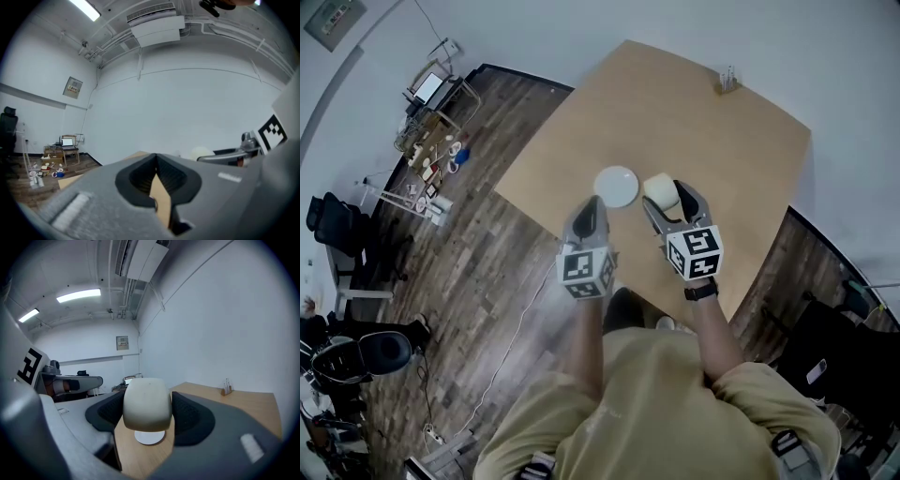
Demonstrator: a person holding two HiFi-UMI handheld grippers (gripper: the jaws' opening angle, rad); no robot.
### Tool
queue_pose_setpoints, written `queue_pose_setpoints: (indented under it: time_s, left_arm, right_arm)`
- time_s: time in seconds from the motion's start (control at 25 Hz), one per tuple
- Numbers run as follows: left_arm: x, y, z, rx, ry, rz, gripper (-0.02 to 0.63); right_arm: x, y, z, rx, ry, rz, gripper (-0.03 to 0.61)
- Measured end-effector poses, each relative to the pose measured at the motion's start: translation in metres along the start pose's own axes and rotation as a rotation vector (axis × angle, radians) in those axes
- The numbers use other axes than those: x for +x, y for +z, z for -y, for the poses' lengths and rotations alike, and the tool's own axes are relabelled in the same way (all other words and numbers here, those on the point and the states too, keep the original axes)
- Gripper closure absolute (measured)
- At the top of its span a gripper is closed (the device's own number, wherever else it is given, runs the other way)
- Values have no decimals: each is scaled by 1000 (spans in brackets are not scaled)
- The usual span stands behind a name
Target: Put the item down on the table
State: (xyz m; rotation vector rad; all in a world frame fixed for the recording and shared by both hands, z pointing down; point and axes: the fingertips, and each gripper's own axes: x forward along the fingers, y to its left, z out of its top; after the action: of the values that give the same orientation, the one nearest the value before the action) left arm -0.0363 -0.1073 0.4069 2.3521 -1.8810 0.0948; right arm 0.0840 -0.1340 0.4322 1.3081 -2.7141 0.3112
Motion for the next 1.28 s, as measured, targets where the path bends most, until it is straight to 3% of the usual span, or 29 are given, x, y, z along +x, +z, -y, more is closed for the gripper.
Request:
queue_pose_setpoints:
  time_s: [0.28, 0.72, 1.28]
  left_arm:
    - [69, -29, -58, -46, -21, -84, 612]
    - [134, -104, -133, -135, -47, -246, 612]
    - [156, -196, -163, -217, -99, -386, 612]
  right_arm:
    - [95, -28, 6, 14, 2, -92, 259]
    - [209, -136, 5, 92, -32, -325, 259]
    - [287, -251, 9, 5, -57, -536, 261]
